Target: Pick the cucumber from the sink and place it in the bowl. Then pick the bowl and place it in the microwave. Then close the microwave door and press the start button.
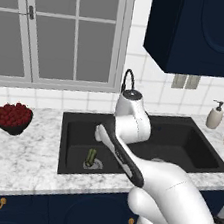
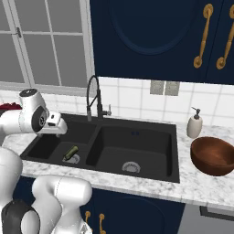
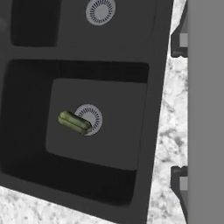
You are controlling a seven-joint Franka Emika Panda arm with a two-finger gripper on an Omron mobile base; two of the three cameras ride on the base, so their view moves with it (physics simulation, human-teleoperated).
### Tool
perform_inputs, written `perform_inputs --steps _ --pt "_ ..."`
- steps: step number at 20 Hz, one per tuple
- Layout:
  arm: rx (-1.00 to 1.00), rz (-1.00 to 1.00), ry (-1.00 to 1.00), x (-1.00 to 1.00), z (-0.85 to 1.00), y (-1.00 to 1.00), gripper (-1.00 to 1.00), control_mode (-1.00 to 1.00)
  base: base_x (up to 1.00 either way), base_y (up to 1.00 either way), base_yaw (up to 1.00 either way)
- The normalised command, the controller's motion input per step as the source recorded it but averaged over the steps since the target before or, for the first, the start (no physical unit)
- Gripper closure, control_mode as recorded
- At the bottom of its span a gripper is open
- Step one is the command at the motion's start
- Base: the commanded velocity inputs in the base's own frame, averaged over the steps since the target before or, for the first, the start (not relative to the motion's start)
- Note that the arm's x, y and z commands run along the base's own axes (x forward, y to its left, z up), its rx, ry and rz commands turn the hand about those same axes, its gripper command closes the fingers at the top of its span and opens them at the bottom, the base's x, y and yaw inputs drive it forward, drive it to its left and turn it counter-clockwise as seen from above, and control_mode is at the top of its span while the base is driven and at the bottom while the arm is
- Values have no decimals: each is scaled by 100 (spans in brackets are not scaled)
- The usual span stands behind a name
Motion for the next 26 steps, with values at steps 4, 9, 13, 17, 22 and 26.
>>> perform_inputs --steps 4,9,13,17,22,26 --pt "0 -4 9 52 -55 35 -100 -100 0 0 0" --pt "1 0 -1 28 -54 2 -100 -100 0 0 0" --pt "1 0 0 32 -32 0 -100 -100 0 0 0" --pt "0 0 0 35 -20 0 -100 -100 0 0 0" --pt "0 0 0 48 -24 13 -100 -100 0 0 0" --pt "0 -3 0 17 -30 6 -100 -100 0 0 0"
